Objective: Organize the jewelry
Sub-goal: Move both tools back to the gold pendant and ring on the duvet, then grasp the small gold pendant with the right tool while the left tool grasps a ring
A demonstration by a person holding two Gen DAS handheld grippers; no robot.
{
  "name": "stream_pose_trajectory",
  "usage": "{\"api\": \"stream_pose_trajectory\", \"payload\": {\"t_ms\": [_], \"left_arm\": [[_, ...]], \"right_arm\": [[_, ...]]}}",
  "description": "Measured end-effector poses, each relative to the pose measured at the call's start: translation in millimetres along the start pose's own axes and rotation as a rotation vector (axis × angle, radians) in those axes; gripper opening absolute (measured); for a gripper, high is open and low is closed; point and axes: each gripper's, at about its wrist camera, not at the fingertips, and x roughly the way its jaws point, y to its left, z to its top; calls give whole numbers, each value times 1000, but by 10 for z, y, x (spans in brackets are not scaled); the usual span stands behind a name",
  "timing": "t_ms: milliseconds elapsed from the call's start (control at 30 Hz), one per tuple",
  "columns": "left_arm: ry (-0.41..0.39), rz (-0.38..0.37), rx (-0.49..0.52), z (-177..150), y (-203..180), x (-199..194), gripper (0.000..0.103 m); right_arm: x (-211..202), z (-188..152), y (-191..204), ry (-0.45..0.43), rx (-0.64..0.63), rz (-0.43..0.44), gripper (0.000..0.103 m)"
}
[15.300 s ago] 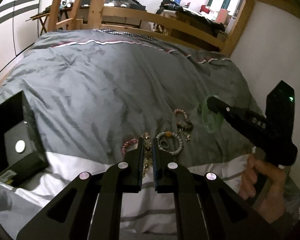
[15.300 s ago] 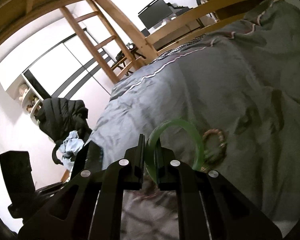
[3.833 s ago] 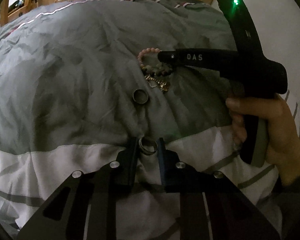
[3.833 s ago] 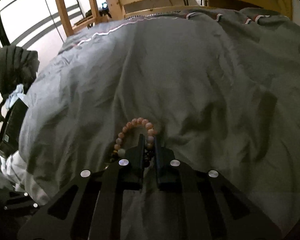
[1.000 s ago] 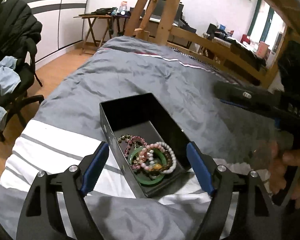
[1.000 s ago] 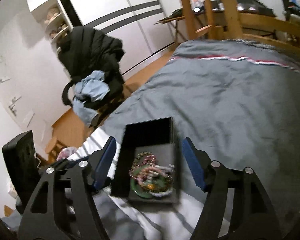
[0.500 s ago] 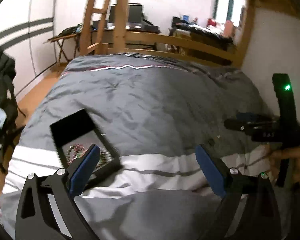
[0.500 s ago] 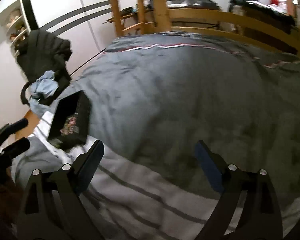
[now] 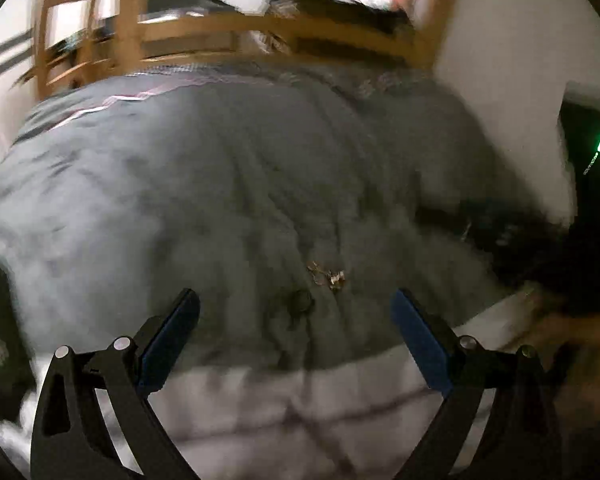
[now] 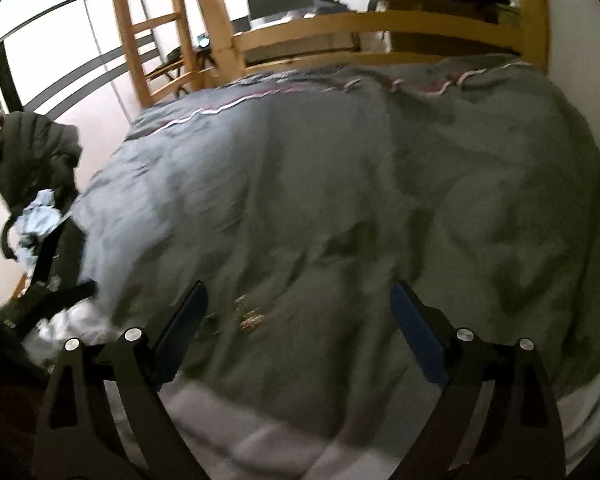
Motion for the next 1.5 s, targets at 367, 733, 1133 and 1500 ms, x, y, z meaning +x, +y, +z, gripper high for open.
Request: {"api": "stream_pose_trajectory", "payload": {"t_ms": [367,733,1133,1500], "left_arm": [[44,-56,-53,-179,120,676,83],[100,46,-3,-238,112,664,54],[125,55,-31,-310,141,603,51],[18,32,-2,-251,71,390,51]], "right_arm": [[612,-147,253,31,-144,86,57],[644,-352,559,17,-287,133,48],[963,-438,389,152,-202,125,30],[824,-376,212,91,-167,-31,15]]}}
